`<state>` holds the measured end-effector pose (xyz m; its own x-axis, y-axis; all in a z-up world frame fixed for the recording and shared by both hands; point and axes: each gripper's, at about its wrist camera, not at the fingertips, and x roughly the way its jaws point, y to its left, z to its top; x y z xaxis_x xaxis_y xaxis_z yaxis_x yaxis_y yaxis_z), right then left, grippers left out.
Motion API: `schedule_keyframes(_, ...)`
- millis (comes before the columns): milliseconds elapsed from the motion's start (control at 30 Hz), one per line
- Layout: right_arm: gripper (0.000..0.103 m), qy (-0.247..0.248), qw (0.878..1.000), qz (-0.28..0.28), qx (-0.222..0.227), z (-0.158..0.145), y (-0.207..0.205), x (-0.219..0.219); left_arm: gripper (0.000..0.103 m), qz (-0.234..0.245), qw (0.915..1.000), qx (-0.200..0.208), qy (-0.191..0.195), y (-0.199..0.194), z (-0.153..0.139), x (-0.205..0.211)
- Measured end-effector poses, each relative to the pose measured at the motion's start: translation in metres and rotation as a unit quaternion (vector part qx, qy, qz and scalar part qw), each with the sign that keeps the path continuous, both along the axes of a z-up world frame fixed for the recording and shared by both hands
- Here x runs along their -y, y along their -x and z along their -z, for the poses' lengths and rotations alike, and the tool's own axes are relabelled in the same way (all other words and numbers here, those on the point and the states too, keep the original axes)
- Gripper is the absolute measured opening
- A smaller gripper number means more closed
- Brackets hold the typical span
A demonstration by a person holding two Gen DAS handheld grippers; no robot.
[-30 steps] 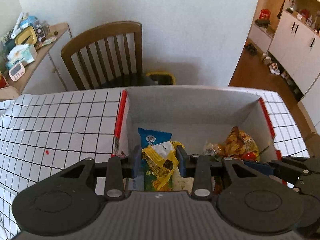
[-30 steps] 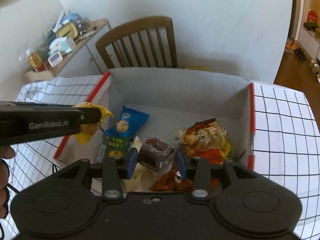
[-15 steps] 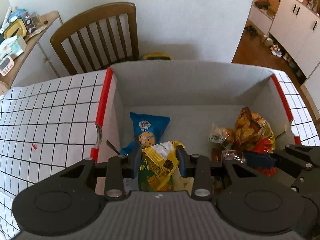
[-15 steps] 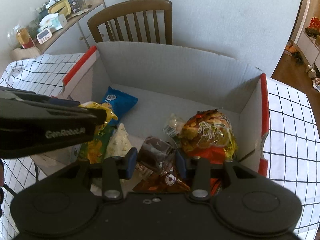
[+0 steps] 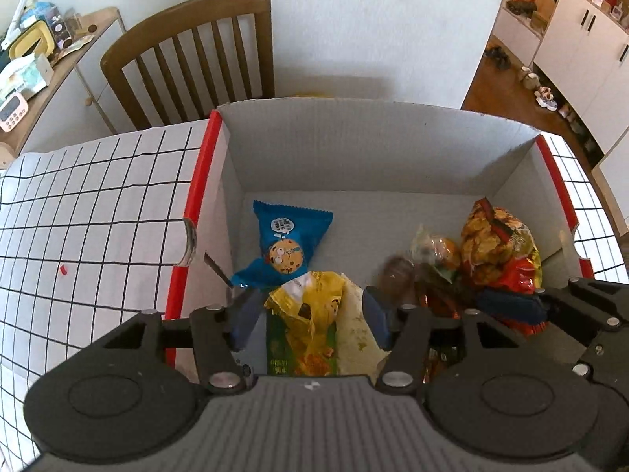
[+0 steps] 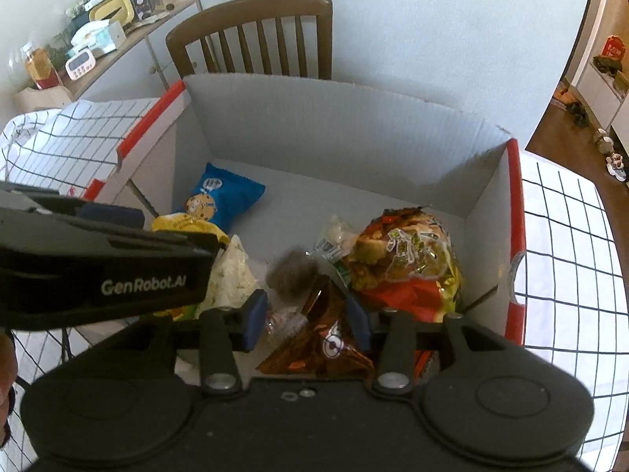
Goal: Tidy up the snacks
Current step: 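Lower both snacks into the red box and open both tools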
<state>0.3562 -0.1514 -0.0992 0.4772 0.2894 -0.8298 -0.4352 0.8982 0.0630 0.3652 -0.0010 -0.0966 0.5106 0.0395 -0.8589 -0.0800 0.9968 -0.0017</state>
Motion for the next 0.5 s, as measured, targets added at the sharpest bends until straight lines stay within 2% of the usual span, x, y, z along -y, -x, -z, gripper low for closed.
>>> schedule_keyframes(33, 0.051, -0.004, 1.0, 0.002, 0.001, -0.002, 0.001, 0.001, 0.057, -0.002, 1.0, 0.002, 0.0, 0.002, -0.002, -0.001)
schedule_keyframes(100, 0.068, -0.01, 1.0, 0.003, 0.002, -0.005, 0.003, 0.003, 0.057, -0.002, 1.0, 0.008, 0.002, 0.006, -0.007, -0.002)
schedule_keyframes(133, 0.079, -0.011, 1.0, 0.003, 0.004, -0.008, 0.005, 0.004, 0.057, -0.002, 0.9999, 0.011, 0.003, 0.009, -0.01, -0.003)
schedule_keyframes(333, 0.083, -0.017, 1.0, -0.01, 0.024, -0.027, 0.019, 0.006, 0.057, -0.003, 0.9994, 0.032, 0.01, 0.027, -0.029, -0.008)
schedule_keyframes(500, 0.092, -0.029, 0.999, -0.01, 0.04, -0.044, 0.034, 0.013, 0.057, -0.001, 0.9985, 0.053, 0.016, 0.047, -0.047, -0.014)
